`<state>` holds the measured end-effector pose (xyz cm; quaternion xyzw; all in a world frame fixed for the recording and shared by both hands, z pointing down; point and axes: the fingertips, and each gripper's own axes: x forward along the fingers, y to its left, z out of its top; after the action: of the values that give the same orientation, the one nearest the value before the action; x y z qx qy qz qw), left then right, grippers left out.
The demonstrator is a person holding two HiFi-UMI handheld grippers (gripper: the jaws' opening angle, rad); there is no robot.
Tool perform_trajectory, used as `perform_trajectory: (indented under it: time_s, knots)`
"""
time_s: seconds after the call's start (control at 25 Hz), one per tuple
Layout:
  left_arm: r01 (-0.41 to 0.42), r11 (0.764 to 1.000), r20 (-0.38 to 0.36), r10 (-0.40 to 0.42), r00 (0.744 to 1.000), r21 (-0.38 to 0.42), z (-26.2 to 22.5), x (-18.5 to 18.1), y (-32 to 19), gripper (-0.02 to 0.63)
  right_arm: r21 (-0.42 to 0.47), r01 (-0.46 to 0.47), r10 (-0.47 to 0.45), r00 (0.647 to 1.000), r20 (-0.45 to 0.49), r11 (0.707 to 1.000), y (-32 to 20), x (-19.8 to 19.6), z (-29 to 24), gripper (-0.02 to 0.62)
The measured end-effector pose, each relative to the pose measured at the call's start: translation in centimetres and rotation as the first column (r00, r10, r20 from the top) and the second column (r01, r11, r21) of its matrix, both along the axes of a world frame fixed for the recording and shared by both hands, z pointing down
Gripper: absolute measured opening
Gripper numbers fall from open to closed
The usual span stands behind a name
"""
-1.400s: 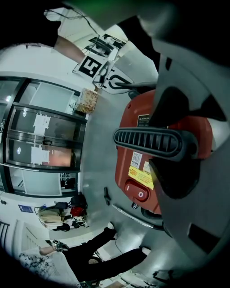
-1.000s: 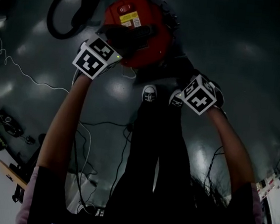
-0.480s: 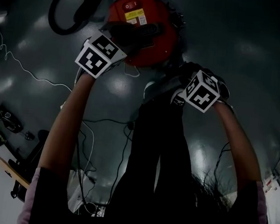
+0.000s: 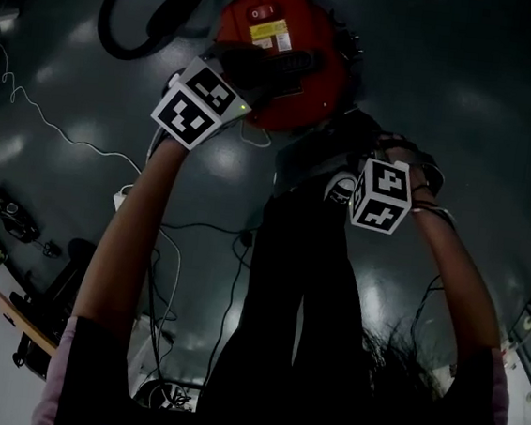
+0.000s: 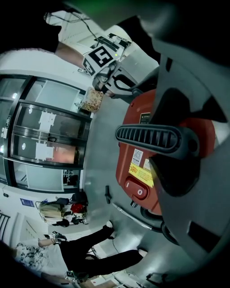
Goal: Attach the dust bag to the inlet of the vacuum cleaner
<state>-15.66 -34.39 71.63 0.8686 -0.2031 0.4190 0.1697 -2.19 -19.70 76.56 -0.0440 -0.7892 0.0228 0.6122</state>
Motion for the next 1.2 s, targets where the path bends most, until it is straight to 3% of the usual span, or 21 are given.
perform_trajectory:
  time_s: [0.08,0.12,0.16,0.28,0.32,0.36,0.4,0.48,0.52,0.56,0.6,0.68,0.8,0.84,0.88,0.92,1.0,1.04,1.12,1.2]
  knots:
    - [0.000,1.000,-0.001,0.000,1.000,-0.001,0.1,0.0,0.0,0.201,-0.074,-0.180,0.180,0.984,0.001,0.981,-0.2,0.1,0.2,0.089]
    - [0.001,1.000,-0.002,-0.001,1.000,0.000,0.1,0.0,0.0,0.201,-0.135,-0.315,0.317,0.948,-0.010,0.939,-0.3,0.2,0.4,0.087]
    - [0.003,1.000,-0.002,-0.003,1.000,0.001,0.1,0.0,0.1,0.201,-0.204,-0.454,0.457,0.889,-0.034,0.868,-0.3,0.3,0.6,0.087]
    - [0.010,1.000,-0.001,-0.010,1.000,0.006,0.0,-0.2,0.0,0.200,-0.370,-0.751,0.762,0.630,-0.152,0.547,-0.4,1.1,1.5,0.087]
    - [0.011,1.000,0.001,-0.011,1.000,0.005,0.0,-0.1,-0.1,0.201,-0.395,-0.794,0.810,0.560,-0.176,0.463,-0.4,1.3,1.6,0.089]
    - [0.011,1.000,0.002,-0.011,1.000,0.005,0.0,-0.1,-0.1,0.200,-0.404,-0.810,0.833,0.525,-0.177,0.424,-0.5,1.3,1.5,0.089]
    - [0.012,1.000,0.003,-0.012,1.000,0.004,0.0,0.0,-0.1,0.201,-0.393,-0.806,0.833,0.531,-0.153,0.442,-0.6,1.2,1.2,0.089]
    - [0.012,1.000,0.002,-0.012,1.000,0.004,-0.1,0.1,-0.1,0.201,-0.320,-0.755,0.779,0.623,-0.076,0.573,-0.6,1.0,0.7,0.089]
    - [0.013,1.000,0.001,-0.013,1.000,0.004,-0.1,0.2,0.0,0.201,-0.284,-0.738,0.757,0.650,-0.058,0.612,-0.5,0.9,0.5,0.087]
    - [0.014,1.000,-0.001,-0.014,1.000,0.005,-0.2,0.2,0.0,0.200,-0.273,-0.757,0.773,0.630,-0.067,0.594,-0.4,1.0,0.5,0.087]
    - [0.014,1.000,-0.002,-0.014,1.000,0.007,-0.3,0.1,-0.1,0.200,-0.284,-0.805,0.820,0.565,-0.097,0.521,-0.5,1.1,0.6,0.089]
    - [0.018,1.000,0.003,-0.018,1.000,0.015,-0.4,-0.1,-0.4,0.201,-0.319,-0.893,0.906,0.386,-0.174,0.319,-0.7,1.4,0.9,0.089]
    - [0.021,1.000,0.010,-0.021,1.000,0.012,-0.1,-0.1,-0.2,0.201,-0.371,-0.928,0.958,0.125,-0.259,0.021,-0.6,1.7,1.6,0.087]
    - [0.022,1.000,0.011,-0.022,1.000,0.010,0.0,-0.1,-0.1,0.201,-0.386,-0.922,0.961,0.077,-0.266,-0.033,-0.5,1.7,1.8,0.081]
    - [0.023,1.000,0.014,-0.023,1.000,0.009,0.0,-0.1,-0.1,0.201,-0.391,-0.920,0.965,0.104,-0.240,0.001,-0.5,1.7,1.8,0.071]
    - [0.024,1.000,0.017,-0.024,1.000,0.008,0.1,-0.1,-0.1,0.201,-0.381,-0.916,0.960,0.210,-0.185,0.127,-0.4,1.6,1.8,0.071]
    - [0.022,1.000,0.018,-0.022,1.000,0.002,0.2,-0.1,-0.1,0.201,-0.314,-0.834,0.865,0.497,-0.071,0.453,-0.1,1.4,1.6,0.071]
    - [0.019,1.000,0.017,-0.019,1.000,-0.001,0.3,0.0,-0.1,0.201,-0.277,-0.769,0.793,0.608,-0.040,0.576,-0.1,1.4,1.5,0.071]
    - [0.016,1.000,0.015,-0.016,1.000,-0.004,0.2,0.1,-0.1,0.201,-0.207,-0.622,0.632,0.774,-0.019,0.755,0.2,1.4,1.1,0.071]
    - [0.016,1.000,0.018,-0.016,1.000,-0.004,0.1,0.0,0.0,0.201,-0.116,-0.440,0.439,0.898,-0.032,0.891,0.8,1.5,0.7,0.104]
